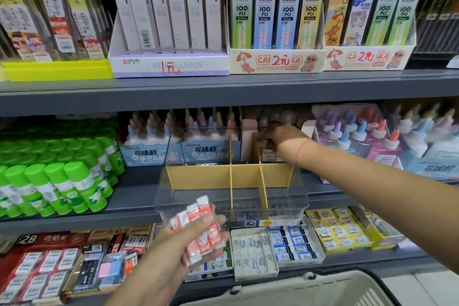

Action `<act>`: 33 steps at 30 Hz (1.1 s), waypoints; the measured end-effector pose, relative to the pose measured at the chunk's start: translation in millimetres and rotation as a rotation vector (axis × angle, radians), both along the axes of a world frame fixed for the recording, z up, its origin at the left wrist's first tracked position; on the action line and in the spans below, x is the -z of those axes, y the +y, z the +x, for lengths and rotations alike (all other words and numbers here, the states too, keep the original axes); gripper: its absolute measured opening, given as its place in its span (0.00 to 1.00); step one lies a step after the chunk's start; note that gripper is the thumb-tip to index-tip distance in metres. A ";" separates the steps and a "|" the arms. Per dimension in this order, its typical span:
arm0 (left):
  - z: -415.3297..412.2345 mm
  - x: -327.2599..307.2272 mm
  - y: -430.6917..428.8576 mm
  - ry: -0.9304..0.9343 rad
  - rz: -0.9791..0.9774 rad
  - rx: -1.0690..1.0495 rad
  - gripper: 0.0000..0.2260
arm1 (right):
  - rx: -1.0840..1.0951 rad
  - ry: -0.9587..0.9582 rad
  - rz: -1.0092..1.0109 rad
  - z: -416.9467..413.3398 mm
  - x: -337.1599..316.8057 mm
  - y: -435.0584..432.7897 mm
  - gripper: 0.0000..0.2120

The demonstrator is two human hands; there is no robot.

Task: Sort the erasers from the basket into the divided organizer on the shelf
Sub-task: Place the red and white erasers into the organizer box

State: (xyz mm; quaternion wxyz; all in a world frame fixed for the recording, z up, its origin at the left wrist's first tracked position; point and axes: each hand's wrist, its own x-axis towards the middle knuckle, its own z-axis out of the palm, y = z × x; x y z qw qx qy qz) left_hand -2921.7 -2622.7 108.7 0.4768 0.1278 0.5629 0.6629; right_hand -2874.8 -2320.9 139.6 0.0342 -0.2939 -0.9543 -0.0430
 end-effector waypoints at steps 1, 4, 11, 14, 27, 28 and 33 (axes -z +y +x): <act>2.5 -1.7 0.0 -0.008 0.013 -0.003 0.20 | 0.031 0.027 0.022 4.6 -4.2 -3.8 0.17; 9.3 -8.0 -1.5 0.004 0.026 0.001 0.19 | -0.054 0.380 -0.103 28.2 -25.6 -45.5 0.13; 25.4 -17.4 -0.9 0.127 -0.025 -0.057 0.21 | -0.266 0.476 -1.036 57.2 -23.8 -171.0 0.09; 29.0 -20.9 -1.5 0.139 -0.021 -0.069 0.20 | -0.193 0.528 -1.156 60.2 -25.1 -173.4 0.07; 22.7 -32.2 9.7 0.111 0.017 -0.097 0.22 | -0.268 0.353 -1.110 52.1 -54.7 -147.8 0.09; 22.5 -32.7 10.9 0.108 0.015 -0.105 0.21 | -0.264 0.371 -1.126 48.9 -50.4 -150.4 0.09; 17.6 -33.9 13.9 0.044 0.045 -0.103 0.19 | -0.168 0.470 -1.389 44.8 -53.2 -137.9 0.07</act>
